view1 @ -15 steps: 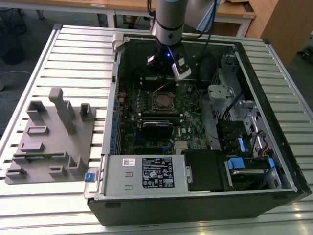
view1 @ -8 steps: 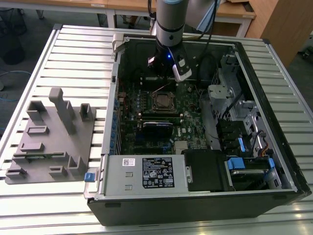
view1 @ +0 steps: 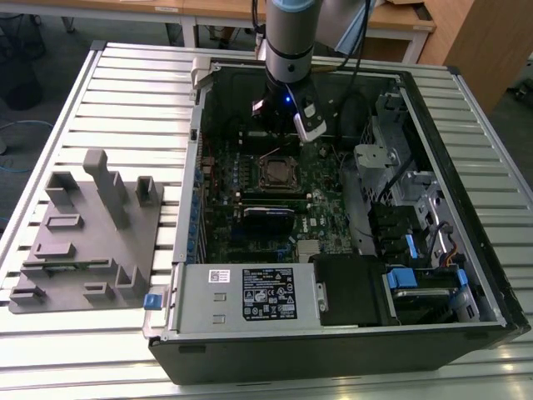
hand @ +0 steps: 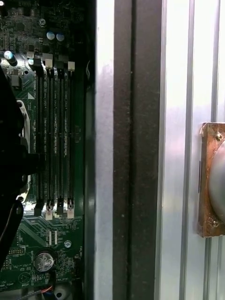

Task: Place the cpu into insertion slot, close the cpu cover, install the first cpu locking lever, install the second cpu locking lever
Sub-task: 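Install the first cpu locking lever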

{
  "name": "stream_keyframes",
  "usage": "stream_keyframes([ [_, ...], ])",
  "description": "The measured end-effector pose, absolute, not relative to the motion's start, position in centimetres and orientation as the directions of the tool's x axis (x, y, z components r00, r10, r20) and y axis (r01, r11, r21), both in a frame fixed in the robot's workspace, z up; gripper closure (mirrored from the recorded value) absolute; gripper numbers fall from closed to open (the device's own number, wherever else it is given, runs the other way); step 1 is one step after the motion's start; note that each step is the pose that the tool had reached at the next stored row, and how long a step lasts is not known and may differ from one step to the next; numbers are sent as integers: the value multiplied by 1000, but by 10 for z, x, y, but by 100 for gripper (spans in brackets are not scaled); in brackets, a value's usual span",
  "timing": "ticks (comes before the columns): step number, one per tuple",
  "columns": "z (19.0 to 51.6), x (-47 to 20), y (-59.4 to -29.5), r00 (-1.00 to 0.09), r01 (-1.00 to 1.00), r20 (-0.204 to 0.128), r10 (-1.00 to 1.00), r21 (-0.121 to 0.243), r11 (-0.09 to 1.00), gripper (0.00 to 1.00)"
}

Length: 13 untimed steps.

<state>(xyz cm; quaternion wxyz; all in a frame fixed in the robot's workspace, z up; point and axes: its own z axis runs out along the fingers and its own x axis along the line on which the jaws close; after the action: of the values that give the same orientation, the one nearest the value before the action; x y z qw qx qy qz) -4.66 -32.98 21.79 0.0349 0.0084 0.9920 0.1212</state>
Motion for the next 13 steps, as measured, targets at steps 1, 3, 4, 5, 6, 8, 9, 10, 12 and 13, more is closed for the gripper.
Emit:
stream_keyframes([
  [1,218,-47,-329,-997,8,-67,25,241,970,90],
  [3,217,-47,-329,-997,8,-67,25,241,970,90],
  [4,217,-47,-329,-997,8,-68,25,241,970,90],
  [5,216,-47,-329,-997,8,-68,25,241,971,90],
  [6,216,-47,-329,-997,8,-68,25,240,971,90],
  [8,213,-47,-329,-997,8,-69,25,236,972,90],
  [9,212,-47,-329,-997,8,-69,25,234,972,90],
  [10,211,-47,-329,-997,8,-70,25,233,972,90],
  [12,210,-47,-329,-997,7,-71,24,231,973,90],
  [13,209,-47,-329,-997,7,-71,24,231,973,90],
])
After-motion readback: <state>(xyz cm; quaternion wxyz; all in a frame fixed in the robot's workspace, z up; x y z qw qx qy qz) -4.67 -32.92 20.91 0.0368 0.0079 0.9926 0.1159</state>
